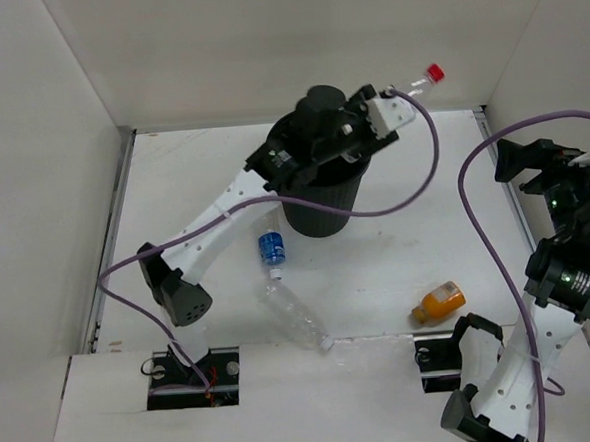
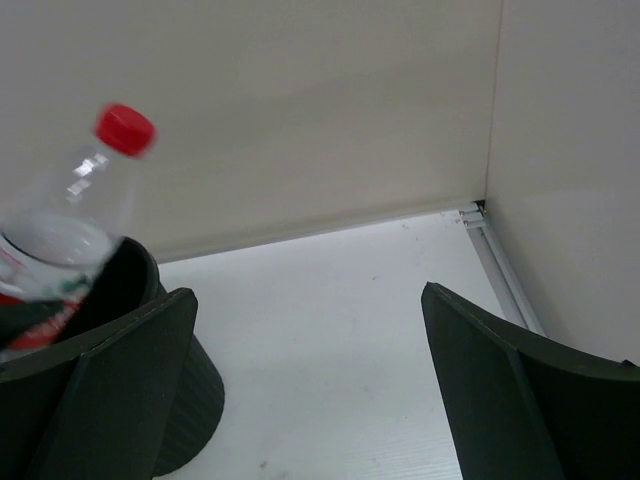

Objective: Put the plastic bottles in the bin

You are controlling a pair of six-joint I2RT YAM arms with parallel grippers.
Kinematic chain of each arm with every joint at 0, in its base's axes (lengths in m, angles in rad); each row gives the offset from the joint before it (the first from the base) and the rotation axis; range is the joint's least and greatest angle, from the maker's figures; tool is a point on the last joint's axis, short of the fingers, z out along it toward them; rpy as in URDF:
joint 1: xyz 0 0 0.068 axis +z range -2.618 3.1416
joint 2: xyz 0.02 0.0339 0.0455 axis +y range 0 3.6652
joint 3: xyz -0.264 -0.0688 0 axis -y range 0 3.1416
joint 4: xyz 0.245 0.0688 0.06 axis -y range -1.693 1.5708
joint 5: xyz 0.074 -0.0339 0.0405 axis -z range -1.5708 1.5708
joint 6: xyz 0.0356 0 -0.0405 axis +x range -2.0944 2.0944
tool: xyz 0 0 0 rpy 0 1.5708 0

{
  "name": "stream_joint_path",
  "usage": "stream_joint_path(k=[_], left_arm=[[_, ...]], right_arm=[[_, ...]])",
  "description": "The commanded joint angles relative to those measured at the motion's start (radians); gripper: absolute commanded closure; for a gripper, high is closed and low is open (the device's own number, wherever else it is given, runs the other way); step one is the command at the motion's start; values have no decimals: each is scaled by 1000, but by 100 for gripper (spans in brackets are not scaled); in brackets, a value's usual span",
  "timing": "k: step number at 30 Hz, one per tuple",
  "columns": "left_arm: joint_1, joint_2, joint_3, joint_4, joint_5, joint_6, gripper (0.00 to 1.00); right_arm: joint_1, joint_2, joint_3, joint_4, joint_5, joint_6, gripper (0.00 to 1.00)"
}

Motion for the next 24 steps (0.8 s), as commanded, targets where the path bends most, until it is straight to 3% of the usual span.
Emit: stream_joint_path(k=[1, 8, 11, 13, 16, 19, 24], left_arm=[[73, -81, -9, 14, -4, 55, 87], [216, -141, -181, 109, 41, 39, 82], [245, -153, -268, 156, 53, 29, 63], [265, -159, -325, 187, 55, 14, 32], [288, -170, -380, 225, 56, -4, 9], [292, -185, -391, 245, 42, -20, 0], [318, -239, -319, 293, -88, -18, 0]], right_arm=[[-4, 7, -1, 44, -6, 10, 0], [14, 0, 14, 44, -4, 57, 0], [21, 3, 28, 41, 6, 64, 0], [22, 12, 39, 30, 9, 64, 0], [22, 33, 62, -10, 8, 50, 0], [27, 52, 74, -45, 0, 30, 0], [91, 121, 103, -146, 25, -54, 0]])
